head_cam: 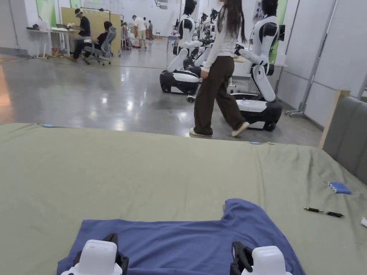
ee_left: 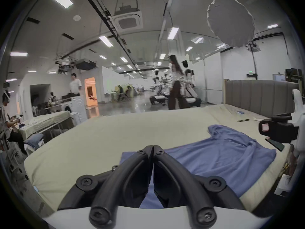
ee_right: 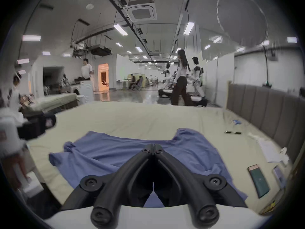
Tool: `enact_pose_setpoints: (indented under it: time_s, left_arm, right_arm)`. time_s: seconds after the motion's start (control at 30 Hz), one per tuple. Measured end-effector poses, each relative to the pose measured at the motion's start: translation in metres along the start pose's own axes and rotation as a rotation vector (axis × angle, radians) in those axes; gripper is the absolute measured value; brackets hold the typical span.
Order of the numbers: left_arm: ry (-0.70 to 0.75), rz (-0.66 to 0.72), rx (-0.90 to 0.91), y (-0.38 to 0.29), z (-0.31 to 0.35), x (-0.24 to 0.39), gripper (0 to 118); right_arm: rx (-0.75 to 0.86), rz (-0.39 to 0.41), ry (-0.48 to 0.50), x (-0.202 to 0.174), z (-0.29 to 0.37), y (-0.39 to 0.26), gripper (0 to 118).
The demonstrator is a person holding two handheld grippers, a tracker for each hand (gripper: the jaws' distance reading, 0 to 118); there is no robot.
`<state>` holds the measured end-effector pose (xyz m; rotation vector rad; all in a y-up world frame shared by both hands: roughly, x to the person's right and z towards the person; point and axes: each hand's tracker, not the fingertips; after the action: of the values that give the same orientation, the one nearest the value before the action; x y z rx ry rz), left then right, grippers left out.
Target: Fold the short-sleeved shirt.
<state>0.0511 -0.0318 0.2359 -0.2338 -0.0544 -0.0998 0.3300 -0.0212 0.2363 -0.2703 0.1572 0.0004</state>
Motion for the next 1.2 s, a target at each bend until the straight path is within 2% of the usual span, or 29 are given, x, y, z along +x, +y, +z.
enact_pose_setpoints:
  time_s: [0.07,0.17,0.37,0.57,0.7,0.73,0.77,0.8,0.83,0.93,1.03,1.13,1.17,1.2]
  left_arm:
    - [0.029,-0.021,0.007,-0.003,-0.004,0.004,4]
    - [0.024,0.025,-0.018,0.001,-0.008,-0.006,4]
    - [0.015,0.003,-0.131,0.016,-0.042,-0.012,4]
    - [-0.029,0.046,-0.417,0.033,-0.147,-0.054,4]
    - [-0.001,0.047,-0.59,0.031,-0.224,-0.09,4]
    - [0.003,0.083,-0.626,0.027,-0.239,-0.102,7]
    - [0.037,0.077,-0.689,0.024,-0.258,-0.114,24]
    - [0.031,0.089,-0.741,0.021,-0.273,-0.125,52]
    - [0.051,0.103,-0.759,0.017,-0.285,-0.135,73]
    - [0.111,0.06,-0.769,0.018,-0.285,-0.135,72]
    - [0.082,0.138,-0.842,-0.003,-0.295,-0.137,73]
    - [0.068,0.121,-0.81,-0.015,-0.306,-0.141,72]
    - [0.07,0.12,-0.814,-0.009,-0.302,-0.139,70]
    - [0.062,0.085,-0.813,-0.001,-0.293,-0.133,59]
  right_arm:
    - [0.02,0.067,-0.069,0.003,0.0,0.003,0]
    - [0.013,-0.008,-0.044,0.014,-0.001,0.009,0]
    - [0.0,0.014,-0.056,0.02,-0.012,0.011,0]
    - [-0.028,0.001,-0.041,0.025,-0.024,0.004,0]
    - [-0.055,-0.024,-0.048,0.028,-0.03,-0.006,0]
    - [-0.063,-0.023,-0.05,0.029,-0.032,-0.008,0]
    - [-0.071,-0.025,-0.055,0.029,-0.034,-0.01,0]
    - [-0.081,-0.03,-0.055,0.029,-0.035,-0.013,0]
    - [-0.094,-0.041,-0.053,0.029,-0.036,-0.016,0]
    - [-0.127,-0.049,-0.05,0.028,-0.043,-0.024,0]
    - [-0.164,-0.045,-0.055,0.031,-0.05,-0.03,0]
    - [-0.187,-0.081,-0.075,0.04,-0.054,-0.029,0]
    - [-0.195,-0.098,-0.079,0.046,-0.055,-0.026,0]
    - [-0.202,-0.103,-0.085,0.05,-0.056,-0.023,0]
